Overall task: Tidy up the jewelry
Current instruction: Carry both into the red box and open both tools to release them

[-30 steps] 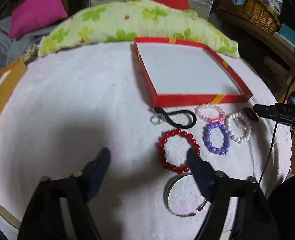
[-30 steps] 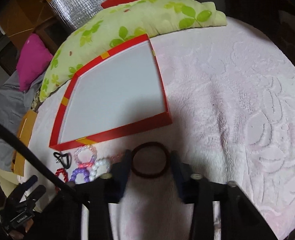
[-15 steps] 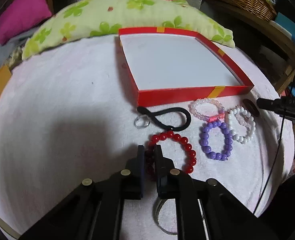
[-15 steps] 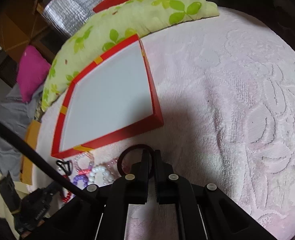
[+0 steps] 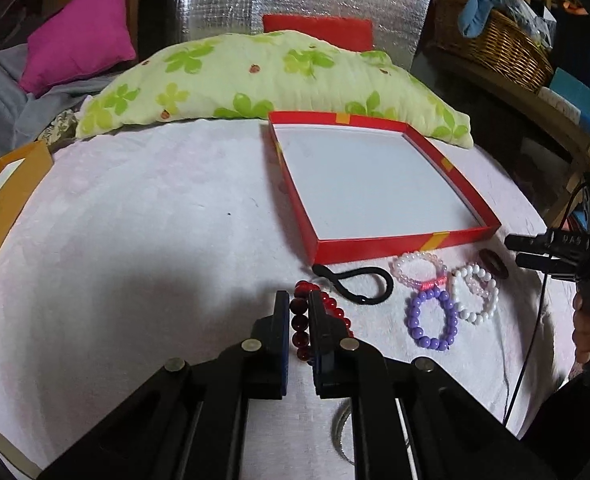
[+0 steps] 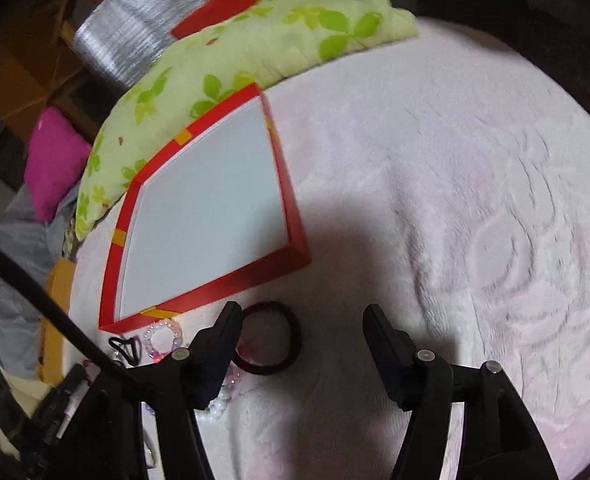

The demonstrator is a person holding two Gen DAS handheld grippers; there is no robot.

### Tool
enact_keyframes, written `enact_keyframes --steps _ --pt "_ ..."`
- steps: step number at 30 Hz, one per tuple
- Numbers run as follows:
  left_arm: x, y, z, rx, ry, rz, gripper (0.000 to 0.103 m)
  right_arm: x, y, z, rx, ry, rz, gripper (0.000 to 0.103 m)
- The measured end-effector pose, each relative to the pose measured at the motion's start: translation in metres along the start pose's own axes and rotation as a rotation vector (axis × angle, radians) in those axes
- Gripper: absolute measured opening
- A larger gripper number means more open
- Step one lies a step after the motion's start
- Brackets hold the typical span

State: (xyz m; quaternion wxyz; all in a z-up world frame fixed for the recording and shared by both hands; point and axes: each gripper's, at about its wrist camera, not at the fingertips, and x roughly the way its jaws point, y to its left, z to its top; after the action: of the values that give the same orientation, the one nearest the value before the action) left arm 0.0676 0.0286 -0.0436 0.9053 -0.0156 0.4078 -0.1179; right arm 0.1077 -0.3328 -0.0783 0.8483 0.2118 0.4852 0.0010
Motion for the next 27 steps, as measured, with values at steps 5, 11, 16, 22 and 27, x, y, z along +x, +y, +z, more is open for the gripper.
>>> enact_keyframes --steps 5,11,16,22,27 --pt "-0.006 -0.001 0.001 0.01 -0.024 0.015 0.009 0.014 0.01 -0.002 -0.078 0.042 -0.052 0.005" --pt "-0.024 -0.007 0.009 0.022 -0.087 -0.004 0.009 -0.012 0.014 -0.002 -0.084 0.009 0.036 0.005" --pt "-0.04 -0.012 0.03 0.036 -0.137 -0.039 0.009 -0.042 0.019 0.001 -0.077 -0.058 0.195 0.005" --pt "-0.036 -0.041 0.078 0.122 -0.201 -0.065 0.009 -0.04 0.035 0.016 -0.048 -0.115 0.23 0.005" --pt "-0.004 -0.05 0.095 0.119 -0.194 -0.139 0.01 -0.017 0.039 0.034 -0.021 -0.091 0.187 0.006"
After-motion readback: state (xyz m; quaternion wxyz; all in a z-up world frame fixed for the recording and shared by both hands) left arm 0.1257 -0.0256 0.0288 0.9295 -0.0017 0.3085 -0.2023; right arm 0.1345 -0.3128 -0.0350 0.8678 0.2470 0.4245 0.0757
